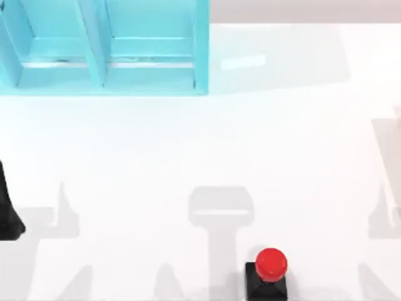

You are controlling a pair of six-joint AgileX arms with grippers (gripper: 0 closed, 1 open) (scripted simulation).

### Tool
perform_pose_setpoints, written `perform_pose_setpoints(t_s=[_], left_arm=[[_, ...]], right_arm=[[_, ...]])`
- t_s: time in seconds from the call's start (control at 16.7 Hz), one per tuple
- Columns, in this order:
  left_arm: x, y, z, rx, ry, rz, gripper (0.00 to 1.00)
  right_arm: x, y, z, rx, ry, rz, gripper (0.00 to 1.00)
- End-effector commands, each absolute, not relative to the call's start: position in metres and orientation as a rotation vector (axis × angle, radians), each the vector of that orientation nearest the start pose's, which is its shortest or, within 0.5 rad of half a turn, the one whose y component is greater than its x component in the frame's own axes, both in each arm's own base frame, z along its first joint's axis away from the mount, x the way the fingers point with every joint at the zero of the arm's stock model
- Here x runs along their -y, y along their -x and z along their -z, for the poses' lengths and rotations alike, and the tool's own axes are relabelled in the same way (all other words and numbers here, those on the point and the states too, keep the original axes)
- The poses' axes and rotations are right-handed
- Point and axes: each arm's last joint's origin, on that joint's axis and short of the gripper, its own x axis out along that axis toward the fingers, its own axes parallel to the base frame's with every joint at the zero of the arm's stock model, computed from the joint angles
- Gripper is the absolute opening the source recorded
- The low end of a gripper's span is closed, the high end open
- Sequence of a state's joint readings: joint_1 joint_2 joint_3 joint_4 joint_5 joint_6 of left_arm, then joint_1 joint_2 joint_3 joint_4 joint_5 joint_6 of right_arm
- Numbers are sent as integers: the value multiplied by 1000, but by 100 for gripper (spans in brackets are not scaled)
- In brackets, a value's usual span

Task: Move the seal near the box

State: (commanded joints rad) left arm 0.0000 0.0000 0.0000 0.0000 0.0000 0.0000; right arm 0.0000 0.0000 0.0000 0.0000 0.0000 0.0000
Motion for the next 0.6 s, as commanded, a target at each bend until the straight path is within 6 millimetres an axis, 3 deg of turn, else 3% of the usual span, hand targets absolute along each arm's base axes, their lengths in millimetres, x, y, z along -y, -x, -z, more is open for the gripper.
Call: perform_pose_setpoints(t_s=[0.3,0.6], left_arm=[[1,-106,-160,0,0,0,100],[1,-106,-160,0,0,0,100]], right_arm=[[-4,-106,-168,-41,-34,-43,100],[-27,-113,-205,-234,-173,-222,100]])
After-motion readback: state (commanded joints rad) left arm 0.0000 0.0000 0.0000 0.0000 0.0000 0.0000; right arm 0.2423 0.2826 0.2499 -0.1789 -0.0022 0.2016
